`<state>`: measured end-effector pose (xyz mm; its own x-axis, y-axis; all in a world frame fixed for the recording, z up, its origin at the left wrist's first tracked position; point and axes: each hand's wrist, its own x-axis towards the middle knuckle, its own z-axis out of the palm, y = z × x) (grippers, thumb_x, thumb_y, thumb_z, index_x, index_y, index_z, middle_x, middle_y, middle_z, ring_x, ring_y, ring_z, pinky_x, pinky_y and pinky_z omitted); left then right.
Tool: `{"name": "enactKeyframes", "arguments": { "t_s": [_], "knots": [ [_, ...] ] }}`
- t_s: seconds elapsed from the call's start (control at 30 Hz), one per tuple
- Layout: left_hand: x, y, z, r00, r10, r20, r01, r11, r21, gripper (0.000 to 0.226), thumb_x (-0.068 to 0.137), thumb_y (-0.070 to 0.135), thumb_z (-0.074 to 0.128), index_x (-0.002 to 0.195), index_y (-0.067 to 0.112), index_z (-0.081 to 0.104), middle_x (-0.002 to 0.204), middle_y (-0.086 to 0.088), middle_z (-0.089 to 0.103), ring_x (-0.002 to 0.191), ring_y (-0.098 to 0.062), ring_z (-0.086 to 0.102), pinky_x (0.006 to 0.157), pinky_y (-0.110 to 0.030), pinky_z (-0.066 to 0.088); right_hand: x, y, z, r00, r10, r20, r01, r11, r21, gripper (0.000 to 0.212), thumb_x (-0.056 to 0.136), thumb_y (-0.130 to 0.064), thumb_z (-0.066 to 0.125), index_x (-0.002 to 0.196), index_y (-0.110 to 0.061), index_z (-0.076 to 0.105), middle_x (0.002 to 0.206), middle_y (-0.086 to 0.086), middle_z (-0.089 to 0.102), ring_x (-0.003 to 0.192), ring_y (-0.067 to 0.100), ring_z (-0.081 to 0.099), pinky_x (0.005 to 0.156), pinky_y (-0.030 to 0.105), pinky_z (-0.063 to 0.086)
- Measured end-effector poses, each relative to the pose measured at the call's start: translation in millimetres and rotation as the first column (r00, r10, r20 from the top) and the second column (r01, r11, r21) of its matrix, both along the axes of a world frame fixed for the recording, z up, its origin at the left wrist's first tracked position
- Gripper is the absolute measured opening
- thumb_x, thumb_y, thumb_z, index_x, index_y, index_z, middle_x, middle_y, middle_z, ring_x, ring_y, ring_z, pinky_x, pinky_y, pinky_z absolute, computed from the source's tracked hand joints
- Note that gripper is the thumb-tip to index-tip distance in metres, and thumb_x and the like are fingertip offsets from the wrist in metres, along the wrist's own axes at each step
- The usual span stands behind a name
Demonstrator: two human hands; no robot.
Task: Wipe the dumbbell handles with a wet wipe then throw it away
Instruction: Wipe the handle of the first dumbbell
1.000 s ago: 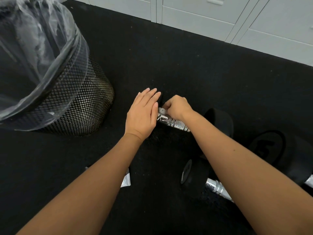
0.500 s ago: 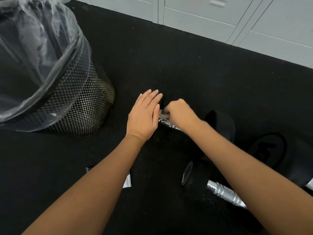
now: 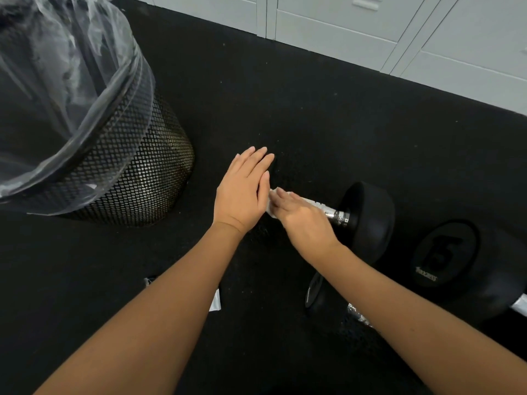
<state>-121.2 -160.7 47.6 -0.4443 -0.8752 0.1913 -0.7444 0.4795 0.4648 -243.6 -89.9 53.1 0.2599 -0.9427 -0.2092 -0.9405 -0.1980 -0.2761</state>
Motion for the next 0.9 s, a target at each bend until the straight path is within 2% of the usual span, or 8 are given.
{"name": "enactKeyframes", "arguments": {
  "t_s": [0.3,0.5,0.6,0.63,0.7,0.77,0.83,0.9],
  "knots": [
    [0.0,0.0,-2.5,1.000,0.007,-0.003,-0.007,1.000,-0.016,0.045,0.096,0.025,0.027,0.131,0.011,0.053,0.138,-0.005,0.052,0.134,-0.019,0.040,0.116,-0.035,0.025,6.0,-14.9,2.7,0.971,-0.234,-0.038,0.236,0.971,0.045,0.057,0.093,-0.004,0.045,0.146,-0.012,0.024,0.151,0.007,0.030,0.140,0.025,0.027,0.111,0.034,0.028],
    [0.5,-0.9,-3.6,1.000,0.008,-0.001,-0.008,1.000,-0.024,0.045,0.096,0.025,0.027,0.130,0.011,0.053,0.137,-0.005,0.053,0.134,-0.018,0.040,0.116,-0.035,0.025,-0.7,13.7,-9.9,0.997,0.064,-0.033,-0.069,0.980,-0.185,0.047,0.076,0.009,0.064,0.121,0.002,0.058,0.130,0.017,0.057,0.124,0.027,0.052,0.106,0.034,0.037],
    [0.8,-0.6,-4.3,1.000,0.006,0.009,-0.006,1.000,-0.030,0.045,0.096,0.025,0.027,0.131,0.011,0.052,0.137,-0.005,0.053,0.134,-0.018,0.040,0.116,-0.036,0.025,9.0,36.9,-25.7,0.937,-0.192,0.293,0.255,0.947,-0.196,0.044,0.066,0.013,0.071,0.106,-0.005,0.070,0.112,0.010,0.069,0.104,0.022,0.066,0.093,0.032,0.050],
    [0.6,-0.6,-4.2,1.000,0.004,0.009,-0.004,0.999,-0.032,0.045,0.096,0.025,0.027,0.131,0.011,0.052,0.137,-0.005,0.053,0.134,-0.019,0.040,0.116,-0.036,0.025,17.6,41.4,-21.2,0.790,-0.383,0.478,0.476,0.875,-0.085,0.038,0.072,0.010,0.069,0.105,-0.008,0.070,0.109,0.006,0.070,0.099,0.017,0.067,0.092,0.028,0.051],
    [0.5,-1.0,-4.1,1.000,-0.002,0.004,0.003,0.999,-0.037,0.045,0.097,0.025,0.027,0.131,0.010,0.053,0.137,-0.005,0.053,0.134,-0.019,0.040,0.116,-0.036,0.025,34.6,44.8,-10.6,0.205,-0.775,0.598,0.731,0.527,0.433,0.028,0.086,0.000,0.060,0.111,-0.011,0.067,0.102,-0.002,0.069,0.094,0.010,0.065,0.087,0.024,0.053],
    [1.0,-0.7,-4.6,1.000,0.000,0.009,0.000,0.999,-0.046,0.045,0.097,0.025,0.027,0.131,0.010,0.053,0.137,-0.005,0.053,0.134,-0.019,0.041,0.116,-0.036,0.025,46.0,39.9,-7.9,-0.459,-0.807,0.372,0.508,0.106,0.855,0.024,0.088,0.000,0.057,0.110,-0.007,0.063,0.096,0.002,0.066,0.089,0.012,0.063,0.080,0.026,0.055],
    [1.0,-0.5,-5.0,1.000,0.002,0.010,-0.002,0.999,-0.049,0.044,0.097,0.024,0.027,0.131,0.011,0.053,0.137,-0.005,0.053,0.134,-0.019,0.040,0.116,-0.034,0.024,52.1,28.2,-5.7,-0.776,-0.609,0.163,0.248,-0.058,0.967,0.023,0.086,0.004,0.058,0.107,-0.004,0.061,0.100,0.013,0.065,0.087,0.018,0.064,0.078,0.027,0.054],
    [0.7,-0.6,-5.8,1.000,0.004,0.002,-0.004,0.999,-0.050,0.044,0.097,0.024,0.028,0.130,0.011,0.053,0.136,-0.005,0.053,0.134,-0.019,0.041,0.116,-0.034,0.025,55.0,13.4,-2.3,-0.871,-0.478,0.110,0.161,-0.067,0.985,0.028,0.085,0.007,0.057,0.113,0.002,0.059,0.106,0.020,0.065,0.091,0.023,0.064,0.081,0.029,0.054]
  ]
}}
